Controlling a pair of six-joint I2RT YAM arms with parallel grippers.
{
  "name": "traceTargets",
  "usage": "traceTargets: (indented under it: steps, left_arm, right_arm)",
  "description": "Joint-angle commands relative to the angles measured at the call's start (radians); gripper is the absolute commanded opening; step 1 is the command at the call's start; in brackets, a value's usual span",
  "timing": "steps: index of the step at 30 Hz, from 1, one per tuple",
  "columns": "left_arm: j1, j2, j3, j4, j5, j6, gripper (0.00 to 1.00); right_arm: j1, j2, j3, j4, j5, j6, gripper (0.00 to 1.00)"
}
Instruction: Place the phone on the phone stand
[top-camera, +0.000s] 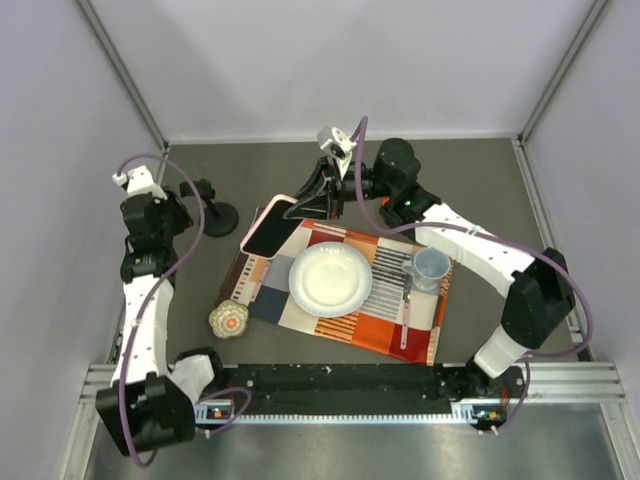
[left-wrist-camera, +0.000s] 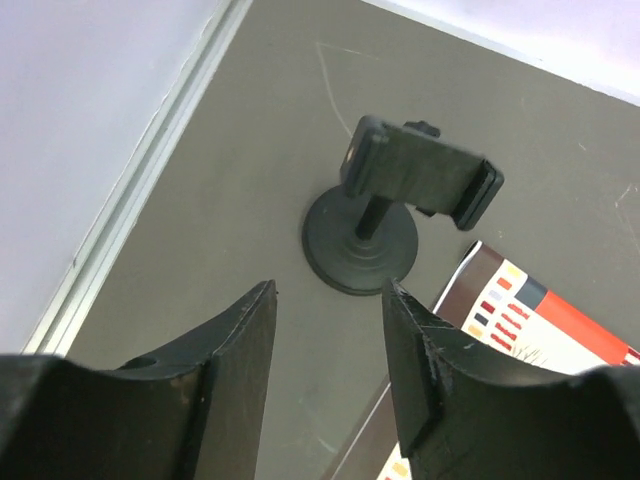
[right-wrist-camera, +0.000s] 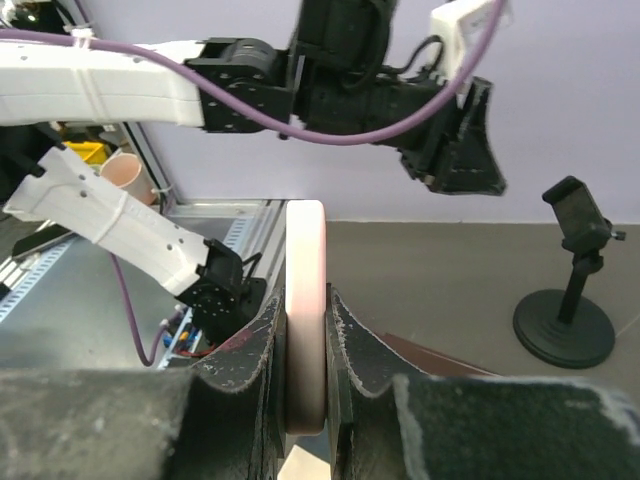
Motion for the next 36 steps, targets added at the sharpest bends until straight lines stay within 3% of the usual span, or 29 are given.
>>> traceTargets:
  steps: [1,3,8,14,23,31,36]
  left_arm:
    - [0.041,0.121,0.1,0.119,0.206,0.062,0.57]
    - [0.068,0.168,0.167,0.06,0.267,0.068,0.66]
    - [0.105,0.249,0.227,0.048,0.336,0.085,0.66]
    - [0.105,0.304,0.243,0.053,0.425,0.153,0.54]
    - [0.105,0.321,0.264,0.018,0.37,0.229,0.53]
    - [0.105,0.364,0.281,0.043,0.386,0.246,0.43]
    - [0.105,0.381,0.293,0.039,0.389,0.258,0.44]
  right_arm:
    - [0.003,0.017,0.085,0.16,-0.08,0.061,0.0]
    - [0.004,0.03,0.101,0.149,-0.07,0.06,0.0]
    - [0.004,0.047,0.153,0.097,-0.089,0.05,0.0]
    - [0.004,0.05,0.153,0.103,-0.11,0.046,0.0]
    - [0.004,0.118,0.219,0.117,-0.159,0.064,0.0]
    - [0.003,0.175,0.257,0.137,-0.162,0.067,0.0]
    - [0.004,0.205,0.291,0.146,-0.17,0.084,0.0]
